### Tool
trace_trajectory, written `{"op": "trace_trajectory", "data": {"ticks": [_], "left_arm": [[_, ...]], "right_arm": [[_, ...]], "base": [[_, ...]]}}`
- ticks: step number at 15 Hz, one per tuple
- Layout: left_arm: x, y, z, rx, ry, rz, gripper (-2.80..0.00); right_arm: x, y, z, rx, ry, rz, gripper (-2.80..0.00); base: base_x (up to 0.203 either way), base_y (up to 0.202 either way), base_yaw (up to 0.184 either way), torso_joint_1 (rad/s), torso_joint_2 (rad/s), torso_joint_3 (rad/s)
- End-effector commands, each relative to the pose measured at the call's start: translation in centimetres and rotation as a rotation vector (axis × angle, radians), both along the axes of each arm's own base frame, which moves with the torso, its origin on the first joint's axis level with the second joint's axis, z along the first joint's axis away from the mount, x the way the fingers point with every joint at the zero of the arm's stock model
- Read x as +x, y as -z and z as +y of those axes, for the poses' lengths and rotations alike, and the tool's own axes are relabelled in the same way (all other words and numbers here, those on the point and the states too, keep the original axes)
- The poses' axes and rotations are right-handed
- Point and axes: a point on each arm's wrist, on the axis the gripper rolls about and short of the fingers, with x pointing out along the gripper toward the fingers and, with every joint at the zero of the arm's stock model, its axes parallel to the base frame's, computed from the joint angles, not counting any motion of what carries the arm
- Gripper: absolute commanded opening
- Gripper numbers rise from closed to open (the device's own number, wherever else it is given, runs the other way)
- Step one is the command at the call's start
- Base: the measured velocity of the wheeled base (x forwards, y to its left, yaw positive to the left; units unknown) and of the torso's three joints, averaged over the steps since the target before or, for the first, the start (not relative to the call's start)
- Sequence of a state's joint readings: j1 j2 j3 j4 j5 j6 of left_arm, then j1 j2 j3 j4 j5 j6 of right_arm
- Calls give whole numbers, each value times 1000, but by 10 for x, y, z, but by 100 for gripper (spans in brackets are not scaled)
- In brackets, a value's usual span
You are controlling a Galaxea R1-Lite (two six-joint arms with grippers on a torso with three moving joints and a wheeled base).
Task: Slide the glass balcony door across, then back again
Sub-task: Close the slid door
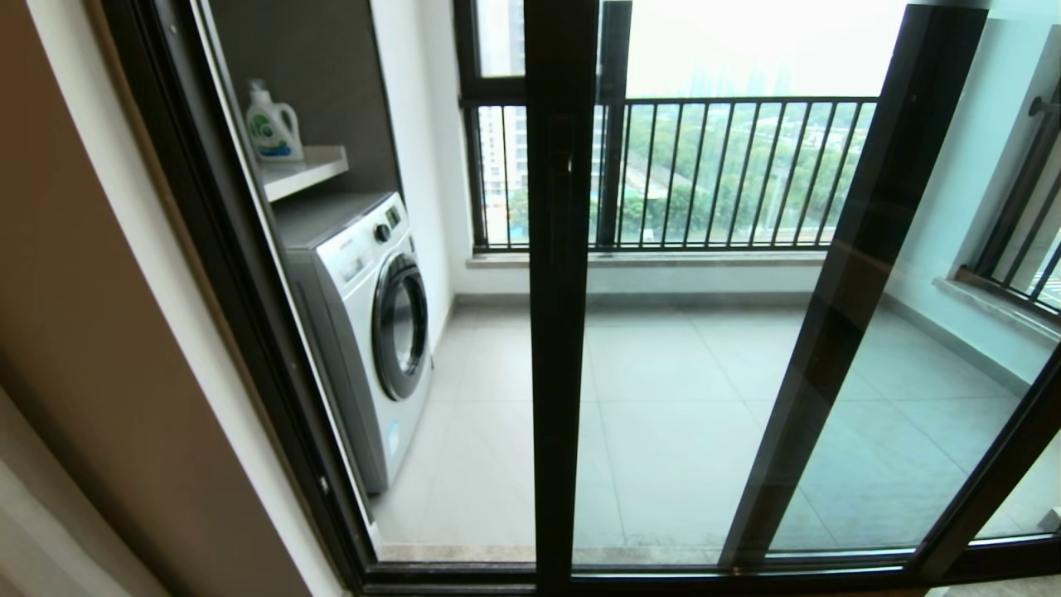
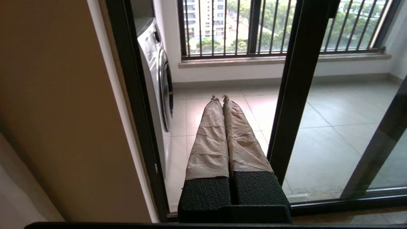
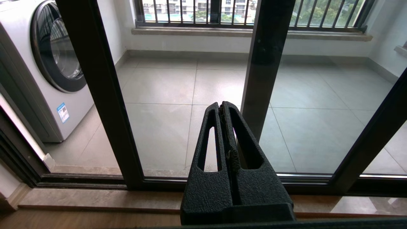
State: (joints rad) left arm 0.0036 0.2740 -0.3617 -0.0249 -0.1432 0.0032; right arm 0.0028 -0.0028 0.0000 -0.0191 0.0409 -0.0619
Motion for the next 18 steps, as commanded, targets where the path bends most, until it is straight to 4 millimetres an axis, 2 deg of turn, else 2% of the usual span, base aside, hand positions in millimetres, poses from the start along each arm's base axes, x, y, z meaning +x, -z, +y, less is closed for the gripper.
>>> {"op": "trace_trajectory", "data": {"ticks": [1, 4, 6, 8, 11, 12, 13, 15, 16, 18], "left_arm": [[50, -41, -1, 0, 64, 112, -280], [113, -70, -5, 2, 148, 151, -280], [154, -88, -18, 8, 214, 150, -280], [194, -98, -45, 12, 243, 166, -280], [247, -113, -107, -3, 220, 116, -280], [261, -119, -133, -26, 221, 83, -280], [268, -125, -164, -51, 238, 55, -280], [267, -129, -221, -89, 287, 28, -280], [266, -130, -241, -106, 301, 16, -280], [273, -123, -268, -116, 310, 20, -280]], "right_arm": [[1, 3, 0, 1, -1, 14, -280], [1, 3, 0, 0, -1, 14, -280], [1, 3, 0, -1, -1, 14, -280], [1, 3, 0, -1, -1, 14, -280], [1, 3, 0, -1, -1, 14, -280], [1, 3, 0, 0, -1, 14, -280], [1, 3, 0, 0, -1, 14, -280], [1, 3, 0, -1, -1, 14, -280], [1, 3, 0, -1, -1, 14, -280], [1, 3, 0, -1, -1, 14, -280]], "base": [[0, 0, 0, 0, 0, 0], [0, 0, 0, 0, 0, 0], [0, 0, 0, 0, 0, 0], [0, 0, 0, 0, 0, 0], [0, 0, 0, 0, 0, 0], [0, 0, 0, 0, 0, 0], [0, 0, 0, 0, 0, 0], [0, 0, 0, 0, 0, 0], [0, 0, 0, 0, 0, 0], [0, 0, 0, 0, 0, 0]]}}
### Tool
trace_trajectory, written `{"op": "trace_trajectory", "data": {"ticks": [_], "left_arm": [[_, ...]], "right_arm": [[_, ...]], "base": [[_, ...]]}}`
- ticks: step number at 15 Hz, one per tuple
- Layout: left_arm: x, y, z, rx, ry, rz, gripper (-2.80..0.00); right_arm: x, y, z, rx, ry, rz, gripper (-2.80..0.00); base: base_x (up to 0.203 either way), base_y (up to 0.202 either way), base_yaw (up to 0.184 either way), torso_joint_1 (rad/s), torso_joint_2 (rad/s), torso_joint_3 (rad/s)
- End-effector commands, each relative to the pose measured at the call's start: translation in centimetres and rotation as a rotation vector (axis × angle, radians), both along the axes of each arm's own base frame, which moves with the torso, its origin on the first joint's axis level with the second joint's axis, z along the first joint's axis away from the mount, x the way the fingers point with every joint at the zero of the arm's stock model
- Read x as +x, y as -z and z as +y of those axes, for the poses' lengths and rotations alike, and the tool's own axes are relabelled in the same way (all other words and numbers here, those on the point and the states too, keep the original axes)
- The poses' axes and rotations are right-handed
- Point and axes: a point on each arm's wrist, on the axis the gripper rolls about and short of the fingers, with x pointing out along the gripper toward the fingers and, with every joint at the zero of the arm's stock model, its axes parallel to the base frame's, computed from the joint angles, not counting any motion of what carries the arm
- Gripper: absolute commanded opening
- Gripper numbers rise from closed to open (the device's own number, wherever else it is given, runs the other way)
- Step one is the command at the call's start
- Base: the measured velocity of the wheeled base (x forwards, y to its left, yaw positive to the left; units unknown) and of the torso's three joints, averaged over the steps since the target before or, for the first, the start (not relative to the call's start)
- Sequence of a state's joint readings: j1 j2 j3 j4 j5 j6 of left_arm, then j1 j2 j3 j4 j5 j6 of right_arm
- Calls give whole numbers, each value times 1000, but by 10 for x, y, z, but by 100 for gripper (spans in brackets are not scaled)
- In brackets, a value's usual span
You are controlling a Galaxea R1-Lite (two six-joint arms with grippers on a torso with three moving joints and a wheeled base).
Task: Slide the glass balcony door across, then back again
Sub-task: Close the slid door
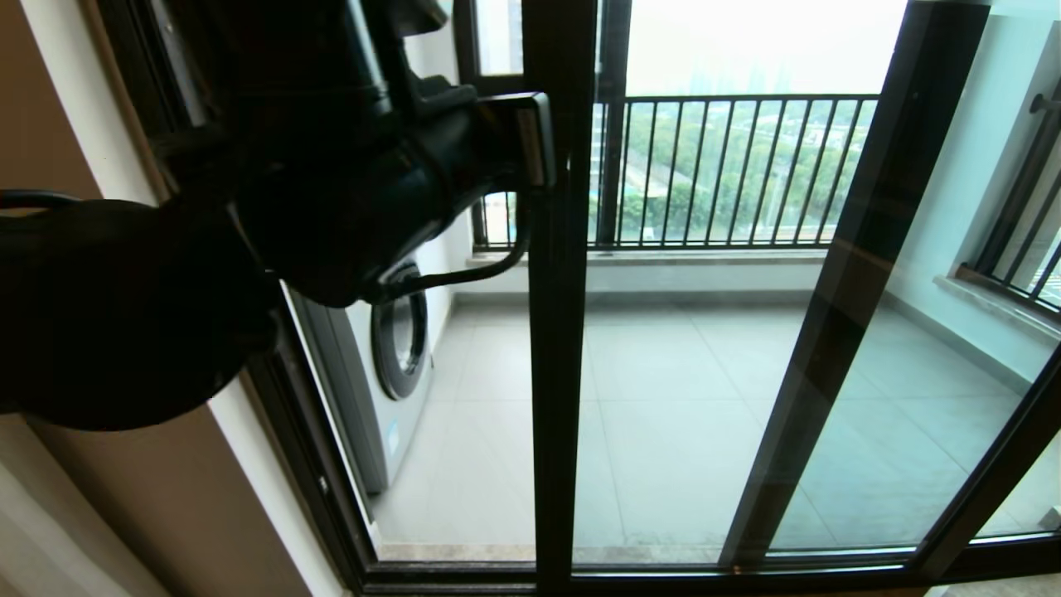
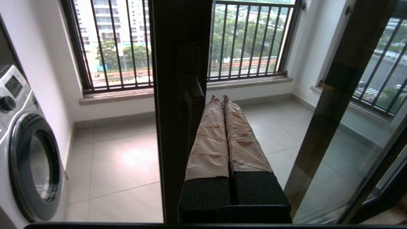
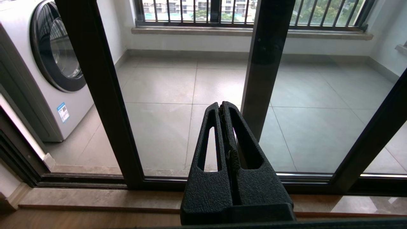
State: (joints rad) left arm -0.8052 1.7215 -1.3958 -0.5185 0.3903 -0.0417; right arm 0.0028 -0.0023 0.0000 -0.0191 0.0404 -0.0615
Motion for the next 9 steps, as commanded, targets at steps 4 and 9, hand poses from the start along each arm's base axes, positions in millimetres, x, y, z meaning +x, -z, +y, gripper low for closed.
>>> {"op": "trace_trajectory", "data": {"ticks": [4, 9], "left_arm": [[42, 28, -69, -24, -32, 7, -280], [66, 65, -97, 85, -49, 14, -280]], "right_arm": [[1, 3, 0, -1, -1, 14, -280], [1, 3, 0, -1, -1, 14, -280]], "base": [[0, 0, 0, 0, 0, 0], [0, 0, 0, 0, 0, 0]]}}
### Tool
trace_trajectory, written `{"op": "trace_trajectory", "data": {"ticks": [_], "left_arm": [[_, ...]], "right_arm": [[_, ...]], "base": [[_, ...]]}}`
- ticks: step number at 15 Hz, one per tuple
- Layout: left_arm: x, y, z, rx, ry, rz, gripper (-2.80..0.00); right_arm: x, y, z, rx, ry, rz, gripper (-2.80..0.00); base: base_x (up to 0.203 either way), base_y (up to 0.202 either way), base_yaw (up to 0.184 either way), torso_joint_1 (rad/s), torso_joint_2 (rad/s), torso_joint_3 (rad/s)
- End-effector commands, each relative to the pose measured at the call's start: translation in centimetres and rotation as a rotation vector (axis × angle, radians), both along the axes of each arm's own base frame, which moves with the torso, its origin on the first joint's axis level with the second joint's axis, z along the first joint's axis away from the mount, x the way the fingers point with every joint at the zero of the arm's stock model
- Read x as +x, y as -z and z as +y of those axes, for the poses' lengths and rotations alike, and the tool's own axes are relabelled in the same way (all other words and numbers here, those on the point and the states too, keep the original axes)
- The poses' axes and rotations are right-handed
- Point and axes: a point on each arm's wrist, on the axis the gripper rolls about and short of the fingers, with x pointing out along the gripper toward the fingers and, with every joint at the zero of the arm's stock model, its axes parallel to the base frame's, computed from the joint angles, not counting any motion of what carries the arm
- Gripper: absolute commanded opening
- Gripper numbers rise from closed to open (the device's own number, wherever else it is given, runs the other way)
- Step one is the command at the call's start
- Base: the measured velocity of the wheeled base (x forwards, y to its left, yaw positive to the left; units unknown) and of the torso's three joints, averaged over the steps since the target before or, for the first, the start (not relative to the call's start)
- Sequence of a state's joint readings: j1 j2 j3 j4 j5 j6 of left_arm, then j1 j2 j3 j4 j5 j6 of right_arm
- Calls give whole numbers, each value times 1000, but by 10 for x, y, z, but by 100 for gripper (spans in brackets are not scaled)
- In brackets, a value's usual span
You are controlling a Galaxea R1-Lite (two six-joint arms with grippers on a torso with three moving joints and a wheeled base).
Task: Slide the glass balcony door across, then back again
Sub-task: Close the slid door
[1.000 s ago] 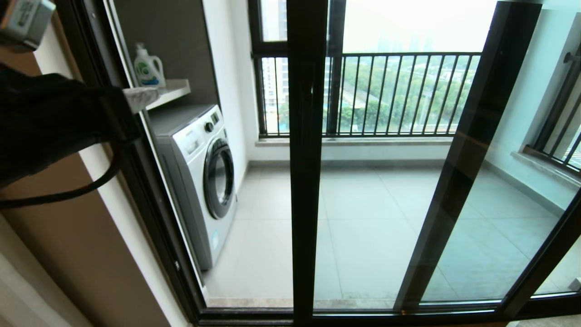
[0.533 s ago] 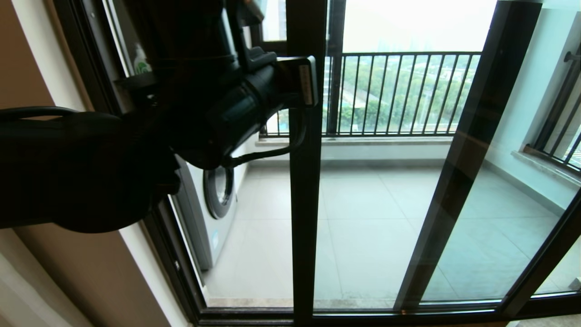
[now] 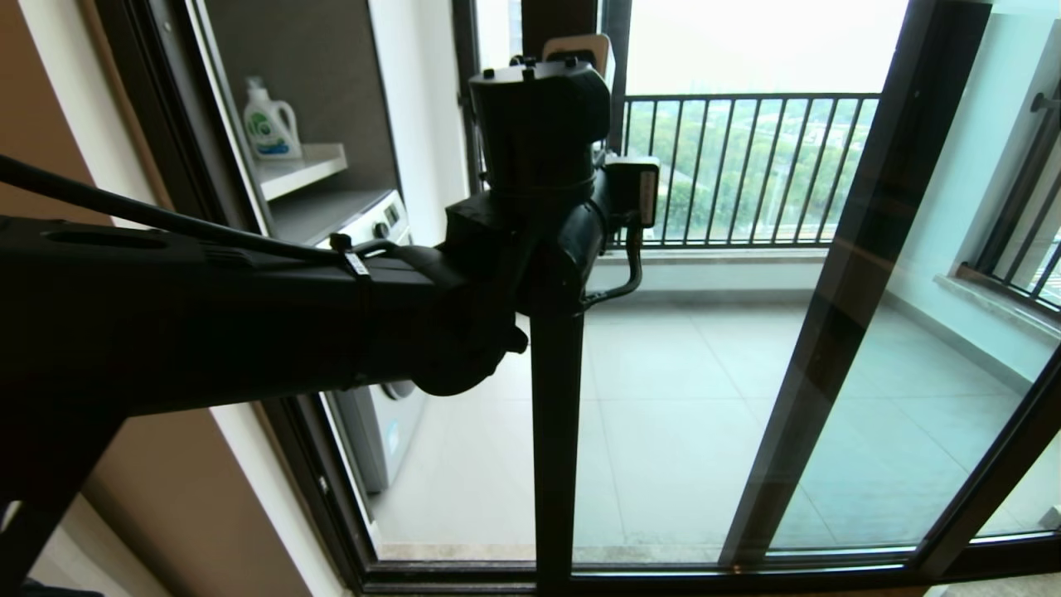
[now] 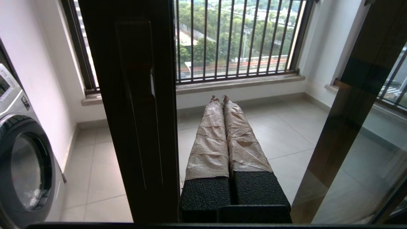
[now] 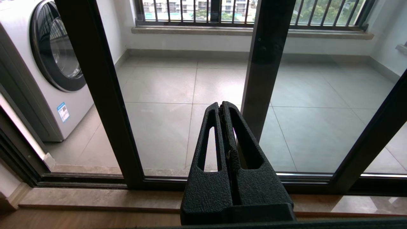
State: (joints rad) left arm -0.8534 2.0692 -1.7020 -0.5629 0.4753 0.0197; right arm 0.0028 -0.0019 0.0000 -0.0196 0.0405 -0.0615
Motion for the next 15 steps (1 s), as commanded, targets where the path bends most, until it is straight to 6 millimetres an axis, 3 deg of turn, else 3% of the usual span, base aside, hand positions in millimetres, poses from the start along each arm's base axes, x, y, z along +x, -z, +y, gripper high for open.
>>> {"op": "trace_trajectory", "data": {"ticks": [1, 6, 15], "left_arm": [[15, 30, -18, 48, -5, 32, -280], [35, 43, -28, 49, -26, 24, -280], [86, 43, 16, 64, -182, 3, -280]], "right_arm": [[1, 3, 0, -1, -1, 14, -280], [1, 3, 0, -1, -1, 14, -280], [1, 3, 0, -1, -1, 14, -280]], "base": [[0, 0, 0, 0, 0, 0], [0, 0, 0, 0, 0, 0], [0, 0, 0, 0, 0, 0]]}}
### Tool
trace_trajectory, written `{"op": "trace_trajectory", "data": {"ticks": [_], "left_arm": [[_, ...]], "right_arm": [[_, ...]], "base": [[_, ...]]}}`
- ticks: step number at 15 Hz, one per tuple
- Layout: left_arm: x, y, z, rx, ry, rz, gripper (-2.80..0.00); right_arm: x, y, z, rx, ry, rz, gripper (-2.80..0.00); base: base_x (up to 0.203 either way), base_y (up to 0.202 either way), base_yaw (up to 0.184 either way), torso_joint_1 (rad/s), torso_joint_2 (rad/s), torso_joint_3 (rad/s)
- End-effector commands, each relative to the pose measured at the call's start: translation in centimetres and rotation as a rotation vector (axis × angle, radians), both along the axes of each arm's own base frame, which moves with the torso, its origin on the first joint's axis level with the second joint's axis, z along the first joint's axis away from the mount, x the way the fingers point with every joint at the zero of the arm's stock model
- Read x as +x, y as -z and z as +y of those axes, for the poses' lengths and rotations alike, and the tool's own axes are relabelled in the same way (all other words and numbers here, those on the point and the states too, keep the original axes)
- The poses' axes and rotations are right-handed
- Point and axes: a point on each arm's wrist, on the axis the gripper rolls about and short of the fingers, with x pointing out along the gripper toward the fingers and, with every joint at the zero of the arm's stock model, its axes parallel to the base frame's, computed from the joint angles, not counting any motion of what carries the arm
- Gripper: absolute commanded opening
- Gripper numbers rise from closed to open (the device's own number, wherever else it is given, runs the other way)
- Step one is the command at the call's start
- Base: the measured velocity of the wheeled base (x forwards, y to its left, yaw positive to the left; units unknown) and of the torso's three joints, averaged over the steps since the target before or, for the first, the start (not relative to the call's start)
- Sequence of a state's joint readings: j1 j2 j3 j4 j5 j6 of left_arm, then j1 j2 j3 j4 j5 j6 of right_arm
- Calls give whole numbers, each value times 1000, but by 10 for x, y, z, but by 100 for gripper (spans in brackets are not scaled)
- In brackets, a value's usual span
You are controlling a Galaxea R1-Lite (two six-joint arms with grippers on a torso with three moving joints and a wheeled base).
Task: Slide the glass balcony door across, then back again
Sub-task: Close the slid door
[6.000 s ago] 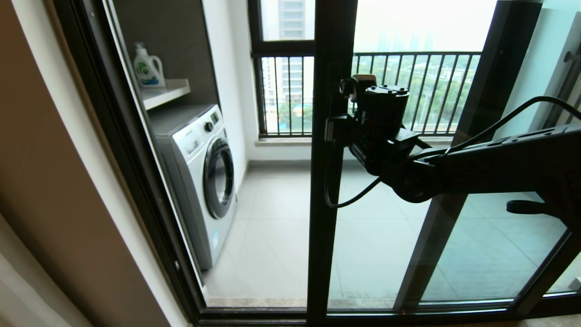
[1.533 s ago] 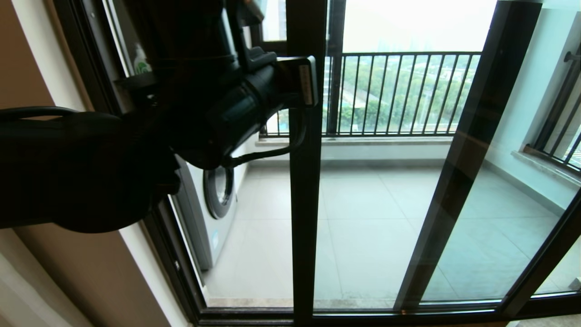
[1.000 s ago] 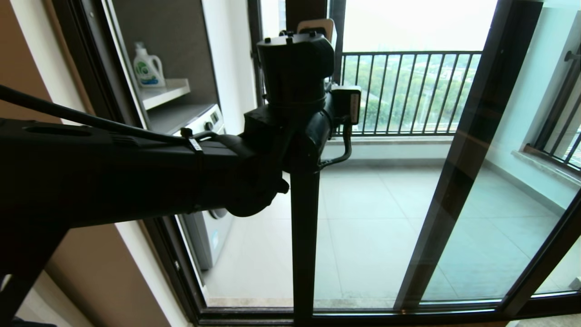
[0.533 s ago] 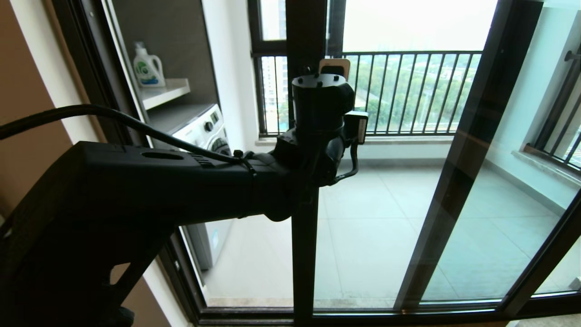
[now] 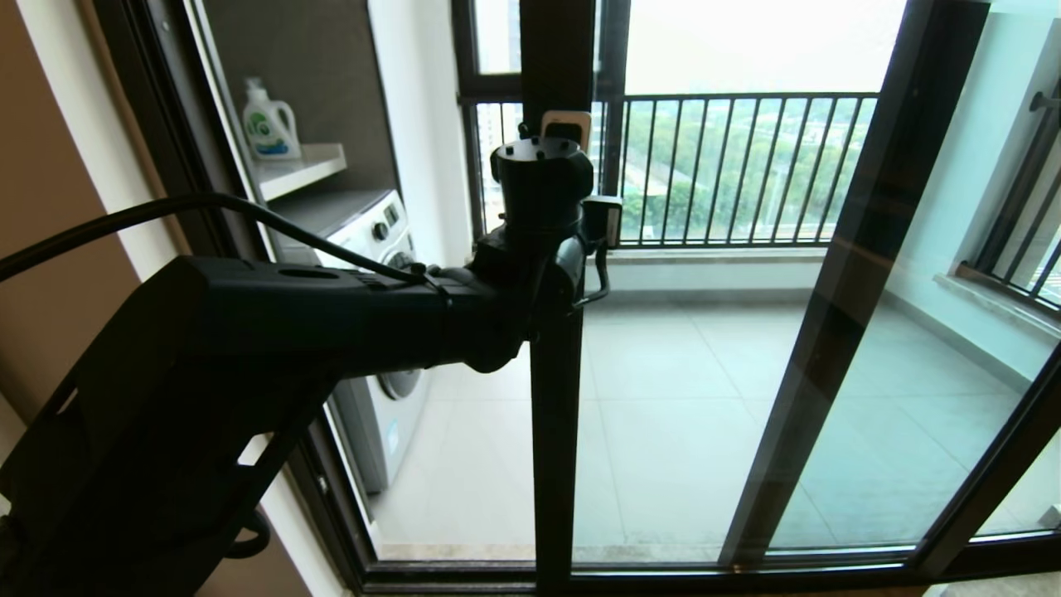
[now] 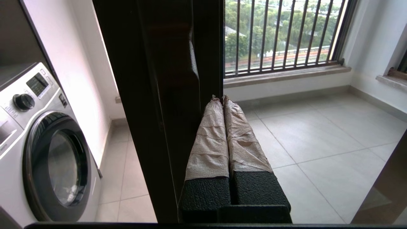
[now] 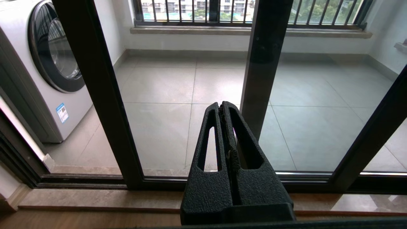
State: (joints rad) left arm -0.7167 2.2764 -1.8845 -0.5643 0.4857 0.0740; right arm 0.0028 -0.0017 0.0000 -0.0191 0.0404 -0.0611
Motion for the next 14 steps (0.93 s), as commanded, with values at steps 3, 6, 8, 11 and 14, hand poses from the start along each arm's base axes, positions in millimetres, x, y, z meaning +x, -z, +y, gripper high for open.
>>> {"op": "trace_trajectory", "data": {"ticks": [3, 6, 8, 11, 14], "left_arm": [[12, 1, 15, -3, -51, 1, -280], [13, -1, 20, -5, -85, 3, -280], [12, -2, 22, -3, -101, 9, -280], [11, -4, 26, -5, -126, 12, -280], [10, -10, 32, -11, -134, 5, -280]], "right_arm": [[1, 3, 0, 0, -1, 13, -280], [1, 3, 0, -1, -1, 13, -280], [1, 3, 0, -2, -1, 13, -280], [1, 3, 0, -2, -1, 13, -280], [1, 3, 0, -2, -1, 13, -280]], "base": [[0, 0, 0, 0, 0, 0], [0, 0, 0, 0, 0, 0], [0, 0, 0, 0, 0, 0], [0, 0, 0, 0, 0, 0], [0, 0, 0, 0, 0, 0]]}}
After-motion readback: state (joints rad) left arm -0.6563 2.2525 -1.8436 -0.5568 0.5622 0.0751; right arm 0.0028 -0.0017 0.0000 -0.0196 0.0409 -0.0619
